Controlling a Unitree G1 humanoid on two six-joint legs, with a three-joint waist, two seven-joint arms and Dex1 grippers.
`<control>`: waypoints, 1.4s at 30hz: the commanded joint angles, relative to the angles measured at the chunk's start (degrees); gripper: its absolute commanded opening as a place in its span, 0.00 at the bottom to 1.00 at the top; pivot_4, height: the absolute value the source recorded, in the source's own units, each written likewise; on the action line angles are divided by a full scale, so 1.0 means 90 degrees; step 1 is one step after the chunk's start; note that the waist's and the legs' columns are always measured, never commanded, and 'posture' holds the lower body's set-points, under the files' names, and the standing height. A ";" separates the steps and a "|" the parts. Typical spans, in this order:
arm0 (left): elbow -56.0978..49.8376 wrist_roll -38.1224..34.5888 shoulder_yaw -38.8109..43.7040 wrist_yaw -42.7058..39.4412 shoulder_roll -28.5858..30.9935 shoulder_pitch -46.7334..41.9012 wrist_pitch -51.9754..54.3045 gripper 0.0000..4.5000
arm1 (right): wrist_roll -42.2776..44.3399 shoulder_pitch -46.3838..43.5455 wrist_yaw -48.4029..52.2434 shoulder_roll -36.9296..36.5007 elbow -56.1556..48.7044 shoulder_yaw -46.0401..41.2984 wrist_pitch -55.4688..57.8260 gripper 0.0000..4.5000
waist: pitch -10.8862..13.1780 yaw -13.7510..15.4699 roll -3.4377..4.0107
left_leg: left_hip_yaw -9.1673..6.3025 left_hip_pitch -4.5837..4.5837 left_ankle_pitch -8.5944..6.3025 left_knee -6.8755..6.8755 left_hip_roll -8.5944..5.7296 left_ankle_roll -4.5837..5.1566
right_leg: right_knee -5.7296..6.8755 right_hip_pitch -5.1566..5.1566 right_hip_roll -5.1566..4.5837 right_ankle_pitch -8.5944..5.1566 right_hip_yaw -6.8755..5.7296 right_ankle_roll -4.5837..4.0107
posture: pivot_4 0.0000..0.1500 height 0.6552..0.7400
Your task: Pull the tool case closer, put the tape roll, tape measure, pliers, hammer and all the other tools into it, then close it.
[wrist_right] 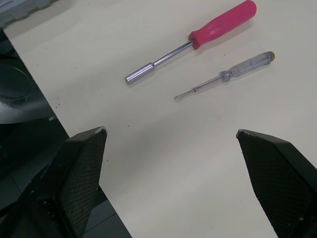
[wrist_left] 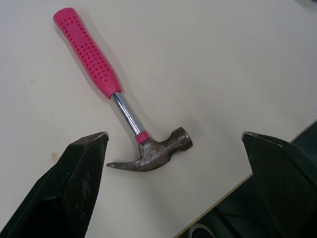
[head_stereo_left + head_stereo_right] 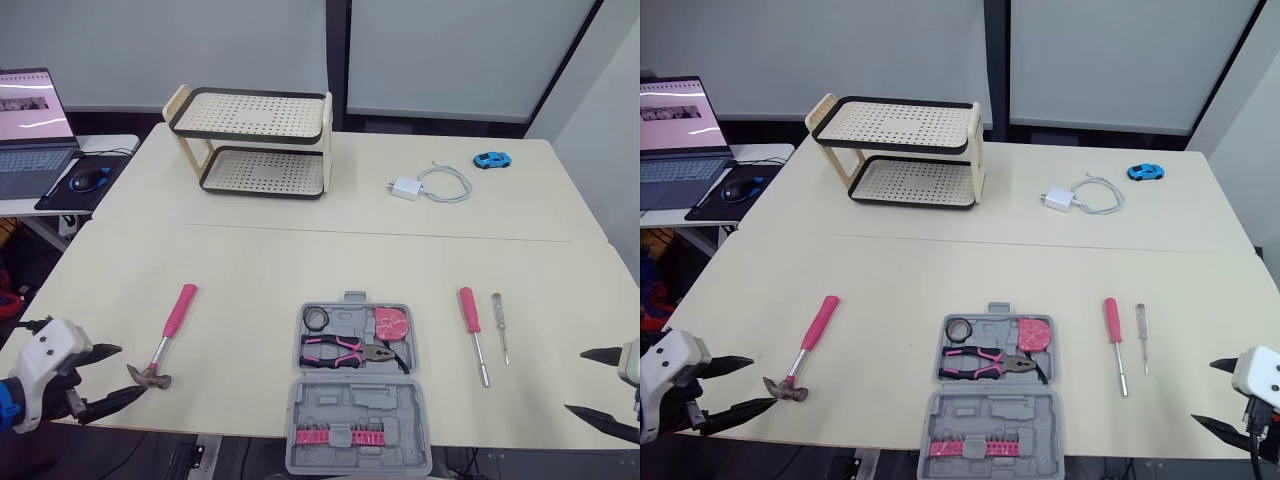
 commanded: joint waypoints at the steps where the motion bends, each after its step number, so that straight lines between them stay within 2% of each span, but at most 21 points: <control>1: -0.0766 -0.0126 -0.0421 0.0095 -0.0079 -0.0091 0.0242 1.00 | 0.0171 -0.0275 -0.0169 -0.0058 -0.0485 0.0407 0.0269 0.99 | 0.0000 0.0004 0.0002 | 0.0000 0.0001 0.0000 0.0001 0.0000 0.0000 | 0.0000 0.0002 0.0000 0.0000 0.0000 0.0000 | 1.00 0.94; 4: -0.1179 -0.0117 -0.0954 0.0205 -0.0183 -0.0352 0.0338 1.00 | 0.0185 -0.0610 -0.0392 -0.0012 -0.0702 0.0950 0.0430 0.99 | 0.0000 0.0004 0.0002 | -0.0002 0.0006 0.0000 0.0001 0.0000 0.0000 | 0.0003 0.0004 0.0002 0.0001 0.0001 0.0000 | 1.00 0.94; 6: -0.1381 -0.0125 -0.1486 0.0263 -0.0281 -0.0707 0.0371 0.91 | 0.0191 -0.0961 -0.0551 0.0006 -0.0737 0.1466 0.0498 0.91 | 0.0000 0.0015 0.0000 | -0.0002 0.0007 0.0000 0.0002 0.0001 0.0000 | 0.0002 0.0008 0.0002 0.0001 0.0000 0.0000 | 1.00 0.94; 11: -0.1051 0.0392 -0.2713 0.0399 -0.0615 -0.1546 -0.0214 0.59 | -0.0045 -0.1841 -0.0859 0.0026 -0.0512 0.2822 0.0415 0.57 | 0.0000 0.0012 0.0002 | -0.0003 0.0006 0.0000 0.0004 0.0001 0.0000 | 0.0003 0.0006 0.0003 0.0002 0.0000 0.0001 | 1.00 0.94; 18: -0.0024 0.0896 -0.3851 0.0254 -0.0970 -0.2352 -0.1159 0.10 | -0.0539 -0.2684 -0.1171 0.0253 0.0165 0.4262 -0.0022 0.27 | 0.0000 0.0019 0.0002 | -0.0005 0.0005 0.0000 0.0005 0.0001 0.0000 | 0.0003 0.0005 0.0003 0.0003 -0.0002 0.0001 | 1.00 0.94; 20: 0.0290 0.0997 -0.4066 0.0173 -0.1039 -0.2506 -0.1464 0.00 | -0.0664 -0.2805 -0.1183 0.0289 0.0343 0.4571 -0.0188 0.18 | 0.0000 0.0020 0.0003 | -0.0005 0.0006 0.0000 0.0005 0.0000 0.0000 | 0.0003 0.0005 0.0003 0.0003 -0.0002 0.0001 | 1.00 0.94; 24: 0.0868 0.1173 -0.4442 0.0013 -0.1199 -0.2730 -0.2035 0.00 | -0.0891 -0.3040 -0.1186 0.0326 0.0728 0.5070 -0.0495 0.01 | 0.0000 0.0014 0.0004 | -0.0005 0.0007 0.0000 0.0007 0.0000 0.0000 | 0.0005 0.0006 0.0003 0.0003 -0.0002 0.0001 | 1.00 0.94; 32: 0.1638 0.1533 -0.5089 -0.0024 -0.1629 -0.3262 -0.2750 0.00 | -0.1076 -0.3508 -0.1199 0.0481 0.1252 0.5652 -0.0699 0.01 | -0.0002 0.0022 0.0006 | -0.0011 0.0007 0.0001 0.0009 0.0000 0.0001 | 0.0009 0.0007 0.0004 0.0004 -0.0006 0.0001 | 1.00 0.94; 42: 0.2139 0.1764 -0.5504 -0.0001 -0.2054 -0.3713 -0.2922 0.00 | -0.1245 -0.4144 -0.1223 0.0875 0.1447 0.6345 -0.0542 0.01 | -0.0013 0.0021 0.0025 | -0.0012 0.0012 0.0001 0.0012 -0.0003 0.0001 | 0.0011 0.0012 0.0003 0.0006 -0.0005 0.0005 | 1.00 0.94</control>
